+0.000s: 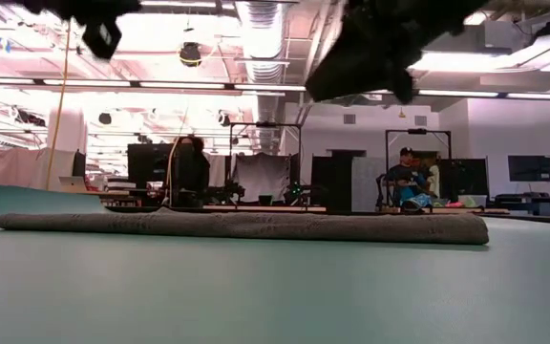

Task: Roll towel
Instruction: Fold the gray towel

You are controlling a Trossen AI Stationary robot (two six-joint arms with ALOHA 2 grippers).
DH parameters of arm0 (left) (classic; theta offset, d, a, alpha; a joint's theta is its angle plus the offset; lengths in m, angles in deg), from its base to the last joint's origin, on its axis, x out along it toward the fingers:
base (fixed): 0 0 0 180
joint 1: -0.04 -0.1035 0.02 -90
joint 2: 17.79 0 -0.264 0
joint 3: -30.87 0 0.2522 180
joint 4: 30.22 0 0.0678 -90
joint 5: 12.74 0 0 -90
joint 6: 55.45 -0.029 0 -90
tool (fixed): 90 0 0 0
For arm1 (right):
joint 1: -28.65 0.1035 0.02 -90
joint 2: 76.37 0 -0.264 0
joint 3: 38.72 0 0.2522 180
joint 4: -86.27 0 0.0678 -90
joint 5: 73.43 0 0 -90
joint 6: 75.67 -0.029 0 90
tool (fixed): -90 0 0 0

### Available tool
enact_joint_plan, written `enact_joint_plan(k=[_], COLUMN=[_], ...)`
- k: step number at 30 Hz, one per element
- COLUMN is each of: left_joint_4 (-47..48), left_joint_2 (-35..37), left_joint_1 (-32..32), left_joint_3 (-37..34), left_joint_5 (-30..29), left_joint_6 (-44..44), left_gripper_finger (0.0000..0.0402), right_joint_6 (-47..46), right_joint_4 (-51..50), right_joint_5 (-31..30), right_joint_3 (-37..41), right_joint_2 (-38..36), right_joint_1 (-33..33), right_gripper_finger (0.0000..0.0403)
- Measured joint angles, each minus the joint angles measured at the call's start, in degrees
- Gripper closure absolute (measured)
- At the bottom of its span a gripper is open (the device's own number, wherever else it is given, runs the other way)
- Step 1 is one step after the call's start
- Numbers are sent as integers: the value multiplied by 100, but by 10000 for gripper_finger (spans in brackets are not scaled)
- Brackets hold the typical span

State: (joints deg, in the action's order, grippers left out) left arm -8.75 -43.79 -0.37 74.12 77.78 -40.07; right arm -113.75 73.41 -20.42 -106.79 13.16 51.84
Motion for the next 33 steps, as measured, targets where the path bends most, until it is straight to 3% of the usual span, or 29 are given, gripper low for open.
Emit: enact_joint_plan(k=[5, 11, 16, 19, 23, 33], left_joint_4=[-678, -747, -1021, -1595, -1639, -1610], left_joint_2=[286, 99, -318, -635, -949, -1911], left_joint_1=[427, 1019, 1550, 1849, 2083, 2527], left_joint_3=[-1072, -1360, -1516, -1719, -1772, -1772], left_joint_5=[-300, -1096, -1712, -2171, -2678, -2849], left_joint_6=[858, 939, 1013, 1072, 1083, 1556], left_gripper_finger=[401, 401, 401, 401, 401, 401], right_joint_6=[-1657, -4323, -4612, -4622, -5043, -6208], right_joint_4=[-1231, -3153, -2969, -2643, -2260, -1980], right_joint_5=[-838, -1444, -1518, -1534, -1471, -1312], right_joint_3=[15, 134, 276, 283, 283, 274], right_joint_2=[176, 167, 322, 640, 1165, 1885], right_joint_1=[679, 1272, 1273, 1225, 1192, 1332], right_gripper_finger=[390, 387, 396, 397, 398, 400])
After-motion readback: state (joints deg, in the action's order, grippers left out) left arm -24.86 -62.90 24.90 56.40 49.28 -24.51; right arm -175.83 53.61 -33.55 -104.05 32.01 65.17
